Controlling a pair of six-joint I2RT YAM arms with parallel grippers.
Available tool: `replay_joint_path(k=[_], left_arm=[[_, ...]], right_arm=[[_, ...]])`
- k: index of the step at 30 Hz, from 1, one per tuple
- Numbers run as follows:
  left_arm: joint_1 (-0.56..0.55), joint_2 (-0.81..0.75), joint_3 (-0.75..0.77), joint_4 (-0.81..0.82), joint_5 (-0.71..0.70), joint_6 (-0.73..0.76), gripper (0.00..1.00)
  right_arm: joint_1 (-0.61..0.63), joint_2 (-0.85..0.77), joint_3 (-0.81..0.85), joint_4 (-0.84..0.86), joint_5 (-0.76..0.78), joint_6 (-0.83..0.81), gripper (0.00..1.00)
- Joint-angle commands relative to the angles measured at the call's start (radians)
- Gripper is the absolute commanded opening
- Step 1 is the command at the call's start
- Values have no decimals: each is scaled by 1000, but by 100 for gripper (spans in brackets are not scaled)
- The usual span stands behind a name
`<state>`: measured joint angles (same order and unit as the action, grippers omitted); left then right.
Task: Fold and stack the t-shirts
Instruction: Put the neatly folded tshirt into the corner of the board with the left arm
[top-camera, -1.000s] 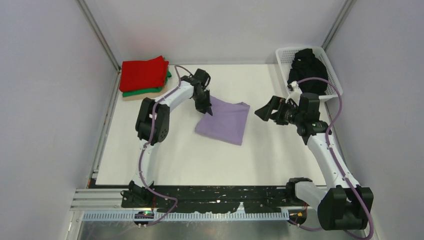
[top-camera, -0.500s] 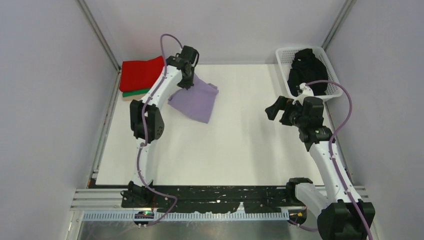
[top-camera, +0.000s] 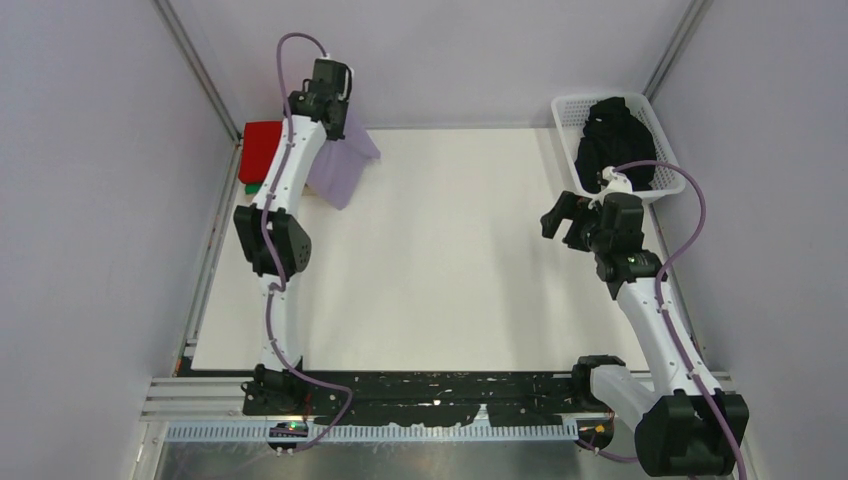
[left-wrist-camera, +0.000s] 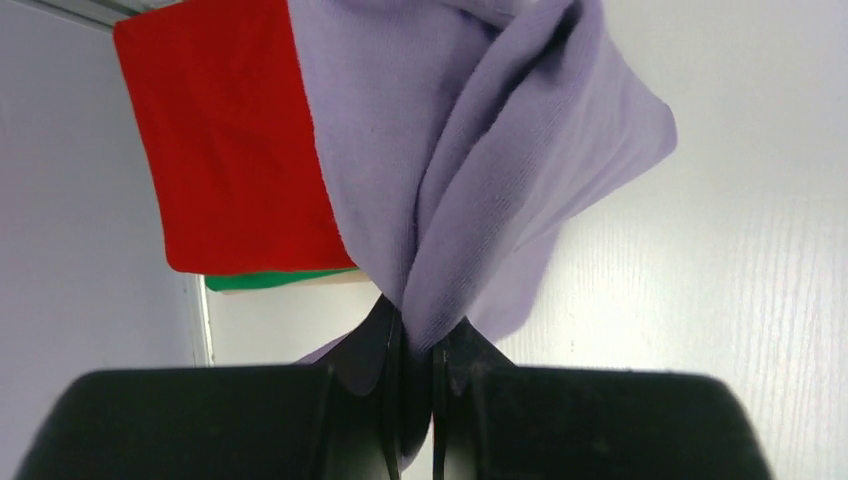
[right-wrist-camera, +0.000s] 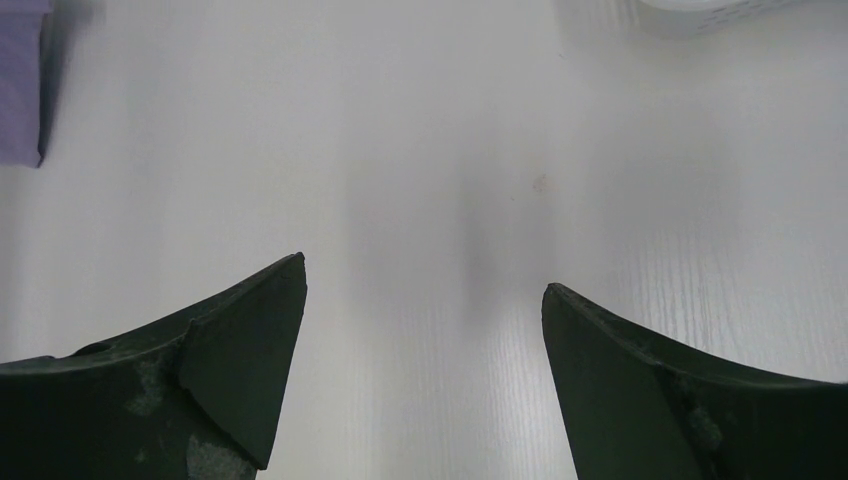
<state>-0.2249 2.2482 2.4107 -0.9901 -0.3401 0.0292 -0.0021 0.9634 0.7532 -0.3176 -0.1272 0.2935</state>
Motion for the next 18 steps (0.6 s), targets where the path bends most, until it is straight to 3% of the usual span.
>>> replay_joint_path(k=[1, 18], left_arm=[[34, -82, 33, 79, 31, 44, 0], [101, -170, 63, 226, 112, -67, 0]], right_arm=[[-3, 5, 8, 48, 42, -14, 95], [-3, -6, -6, 57, 78, -16, 95]])
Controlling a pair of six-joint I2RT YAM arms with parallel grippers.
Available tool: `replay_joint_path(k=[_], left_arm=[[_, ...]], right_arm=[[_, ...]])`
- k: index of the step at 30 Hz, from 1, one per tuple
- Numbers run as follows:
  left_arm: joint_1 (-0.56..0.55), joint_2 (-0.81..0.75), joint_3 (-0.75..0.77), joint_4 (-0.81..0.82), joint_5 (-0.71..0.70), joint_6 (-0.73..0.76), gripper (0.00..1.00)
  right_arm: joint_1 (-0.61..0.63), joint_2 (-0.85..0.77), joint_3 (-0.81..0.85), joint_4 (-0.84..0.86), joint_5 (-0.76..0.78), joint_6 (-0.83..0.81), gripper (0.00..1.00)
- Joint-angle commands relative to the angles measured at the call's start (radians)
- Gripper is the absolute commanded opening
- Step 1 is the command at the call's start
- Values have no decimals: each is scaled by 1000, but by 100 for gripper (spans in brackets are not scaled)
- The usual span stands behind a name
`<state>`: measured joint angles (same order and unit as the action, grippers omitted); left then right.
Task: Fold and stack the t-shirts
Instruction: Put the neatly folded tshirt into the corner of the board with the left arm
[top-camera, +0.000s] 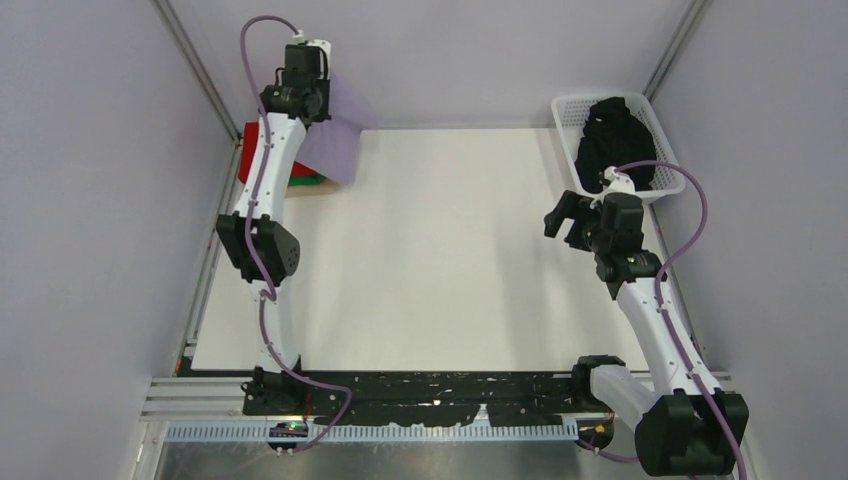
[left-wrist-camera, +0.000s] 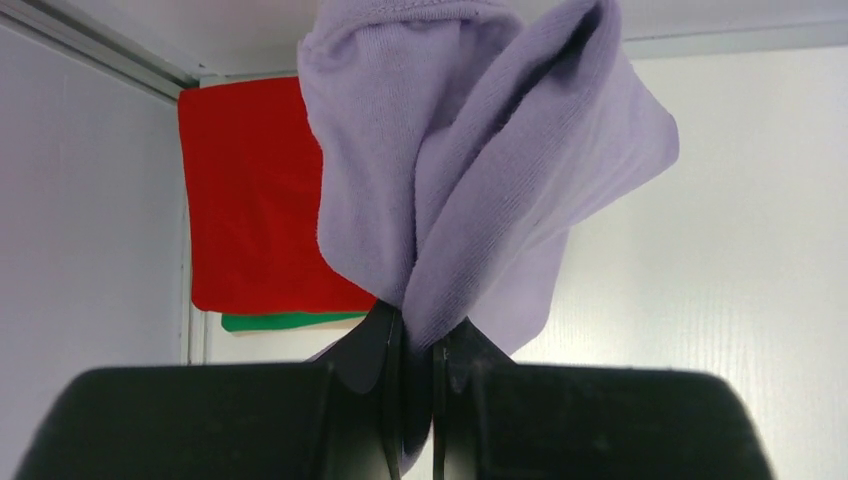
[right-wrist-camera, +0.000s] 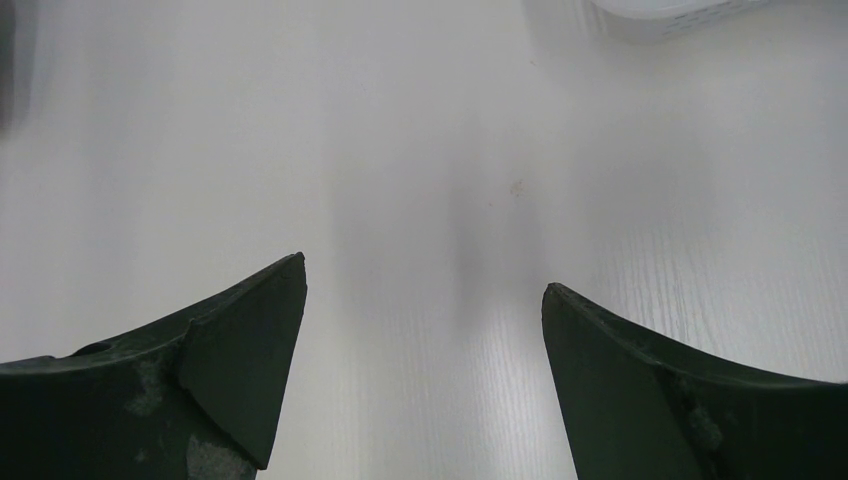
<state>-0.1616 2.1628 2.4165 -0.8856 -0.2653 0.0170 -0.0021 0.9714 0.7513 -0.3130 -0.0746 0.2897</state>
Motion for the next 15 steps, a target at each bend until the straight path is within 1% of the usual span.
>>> replay_joint_path(k=[1, 7, 11, 12, 15], left_arm=[[46, -88, 58, 129, 53, -60, 0], [111, -79, 56, 168, 168, -58, 0], [156, -44, 68, 178, 209, -54, 0], [189, -34, 67, 185, 221, -52, 0], [230, 13, 75, 214, 243, -54, 0]], right_arm=[[-3, -11, -3, 53, 26, -12, 95], [-3, 4, -3, 53, 36, -12, 95], [-3, 18, 2, 49, 45, -14, 95], [-3, 23, 2, 49, 47, -14, 95], [-3, 35, 5, 40, 58, -14, 95]])
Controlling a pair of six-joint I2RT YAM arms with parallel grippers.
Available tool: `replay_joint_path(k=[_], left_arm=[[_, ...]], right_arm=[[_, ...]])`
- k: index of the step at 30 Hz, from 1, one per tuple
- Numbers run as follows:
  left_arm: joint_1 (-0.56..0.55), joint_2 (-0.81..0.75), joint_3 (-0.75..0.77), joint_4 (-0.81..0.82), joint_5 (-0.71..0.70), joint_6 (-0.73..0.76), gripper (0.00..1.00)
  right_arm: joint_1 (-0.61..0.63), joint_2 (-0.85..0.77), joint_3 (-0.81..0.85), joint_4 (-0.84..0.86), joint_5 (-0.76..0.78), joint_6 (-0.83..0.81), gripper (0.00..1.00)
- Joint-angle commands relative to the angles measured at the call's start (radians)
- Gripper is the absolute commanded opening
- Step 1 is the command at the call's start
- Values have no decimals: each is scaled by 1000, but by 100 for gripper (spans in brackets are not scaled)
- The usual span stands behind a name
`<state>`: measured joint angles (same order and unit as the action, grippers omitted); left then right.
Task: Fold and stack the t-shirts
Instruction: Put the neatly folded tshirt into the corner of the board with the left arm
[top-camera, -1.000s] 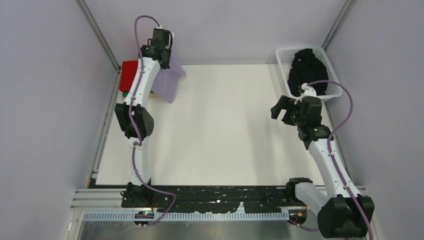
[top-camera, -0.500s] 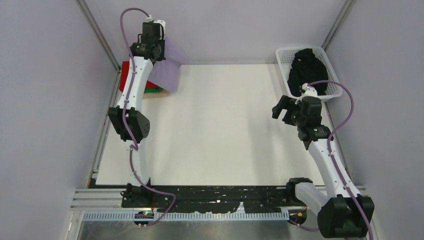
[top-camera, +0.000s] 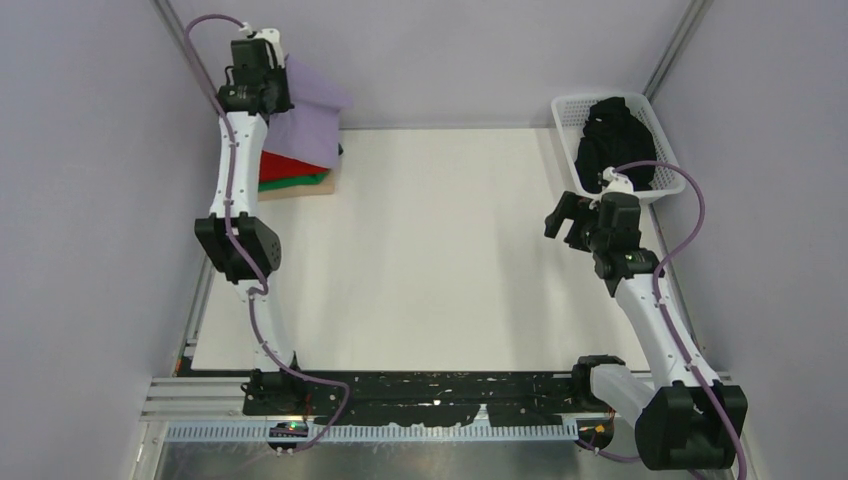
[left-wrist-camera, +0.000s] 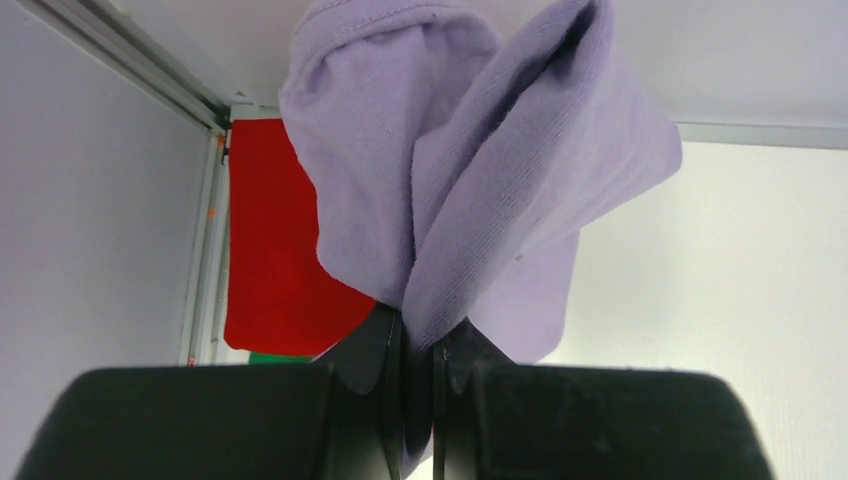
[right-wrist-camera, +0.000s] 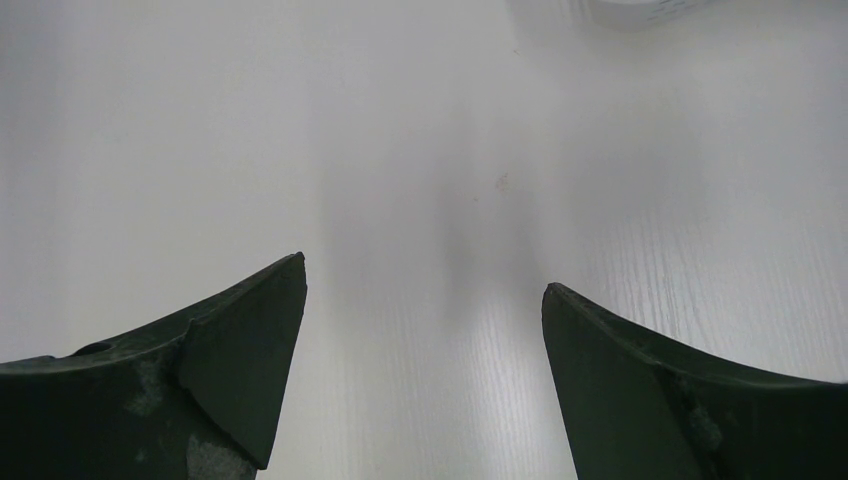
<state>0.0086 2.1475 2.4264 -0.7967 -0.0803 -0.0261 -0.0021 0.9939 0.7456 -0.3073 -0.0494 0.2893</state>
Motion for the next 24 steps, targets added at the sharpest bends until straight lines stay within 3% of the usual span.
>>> replay_joint_path(k=[1, 8, 14, 16, 19, 22, 24], left_arm=[[70, 45, 69, 135, 68, -10, 0], [100, 165, 86, 248, 90, 23, 0], [106, 234, 95, 355, -69, 47, 2], [113, 249, 95, 382, -97, 35, 15], [126, 271, 95, 413, -145, -22, 28], [140, 281, 95, 439, -169, -75, 34], [148, 283, 95, 452, -169, -100, 49]], right_arm=[[-3, 18, 13, 31, 36, -14, 95], [-3, 52, 32, -3, 89, -14, 95], [-3, 79, 52, -18, 95, -4, 95], [-3, 92, 51, -20, 97, 1, 95], [-3, 105, 56, -31, 98, 8, 95], [-4, 121, 66, -39, 93, 13, 95], [-3, 125, 73, -46, 92, 14, 95]])
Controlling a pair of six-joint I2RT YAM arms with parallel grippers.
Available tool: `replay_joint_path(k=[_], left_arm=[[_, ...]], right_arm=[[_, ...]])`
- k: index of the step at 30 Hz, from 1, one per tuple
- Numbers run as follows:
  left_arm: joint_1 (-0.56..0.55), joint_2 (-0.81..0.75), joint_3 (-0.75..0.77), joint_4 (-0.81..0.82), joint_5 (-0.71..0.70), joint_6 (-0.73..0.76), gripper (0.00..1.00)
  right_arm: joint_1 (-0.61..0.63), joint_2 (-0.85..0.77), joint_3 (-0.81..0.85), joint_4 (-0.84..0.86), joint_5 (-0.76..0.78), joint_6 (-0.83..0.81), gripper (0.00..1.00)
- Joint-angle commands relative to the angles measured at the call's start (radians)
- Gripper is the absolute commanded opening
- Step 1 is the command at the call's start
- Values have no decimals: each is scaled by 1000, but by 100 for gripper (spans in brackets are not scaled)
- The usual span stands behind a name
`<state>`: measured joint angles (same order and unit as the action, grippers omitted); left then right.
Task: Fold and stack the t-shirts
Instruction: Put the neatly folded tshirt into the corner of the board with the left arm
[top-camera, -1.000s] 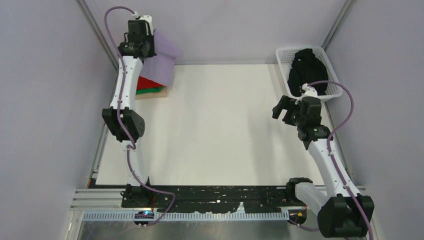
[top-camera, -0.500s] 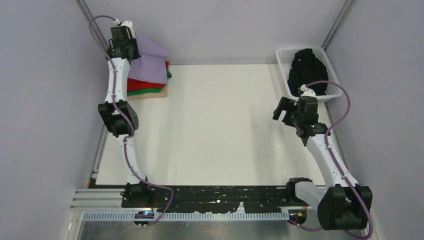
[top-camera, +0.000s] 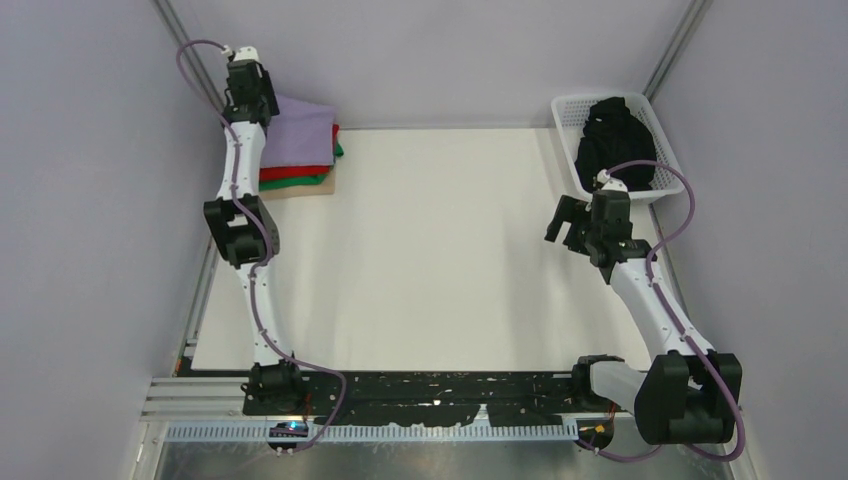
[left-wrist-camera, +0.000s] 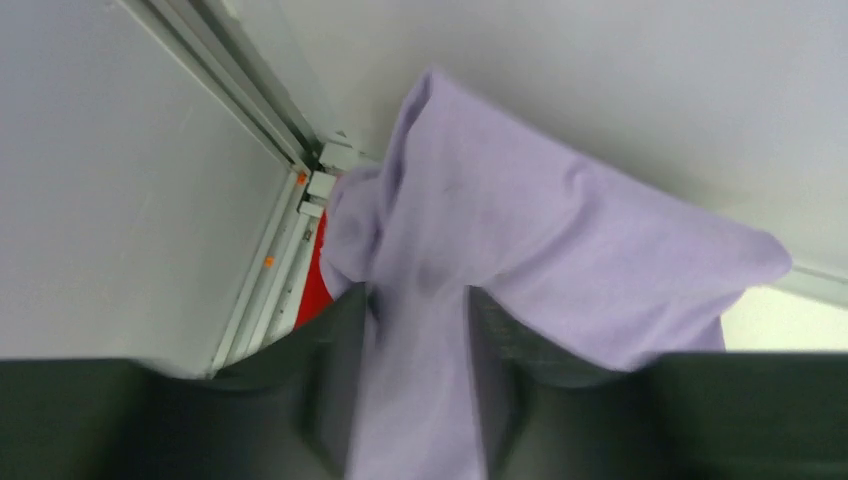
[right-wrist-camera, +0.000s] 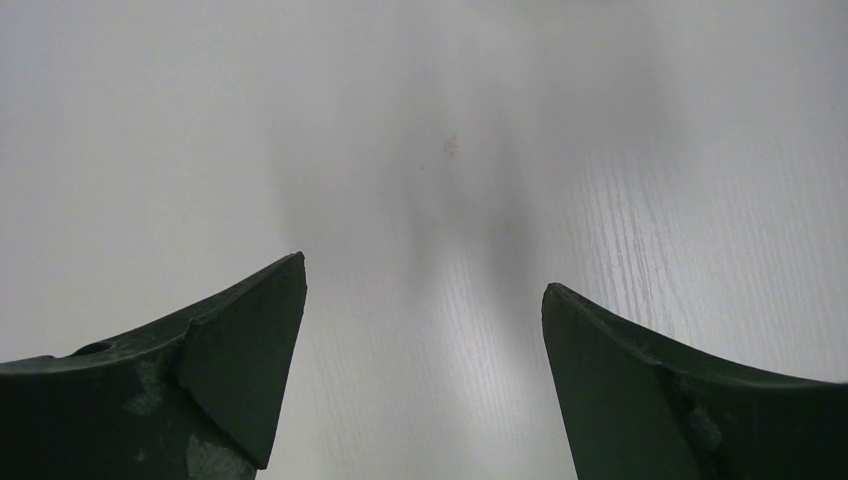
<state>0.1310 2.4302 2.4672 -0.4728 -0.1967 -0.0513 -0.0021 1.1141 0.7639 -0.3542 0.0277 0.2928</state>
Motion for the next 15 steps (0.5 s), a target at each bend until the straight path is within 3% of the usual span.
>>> replay_joint_path(k=[1, 2, 5, 9, 15], left_arm=[[28, 0, 55, 134, -56, -84, 63], [30, -3, 56, 139, -59, -92, 76], [32, -22, 51, 130, -58, -127, 98], [30, -104, -54, 138, 117, -195, 99], [18, -295, -342, 224, 472, -376, 100]], right_arm=[[-3, 6, 58, -1, 15, 12, 95], [-3, 7, 61, -2, 15, 13, 95], [-3, 6, 62, -2, 13, 15, 95], [-3, 5, 58, 5, 3, 20, 95], [-3, 7, 51, 21, -42, 17, 95]])
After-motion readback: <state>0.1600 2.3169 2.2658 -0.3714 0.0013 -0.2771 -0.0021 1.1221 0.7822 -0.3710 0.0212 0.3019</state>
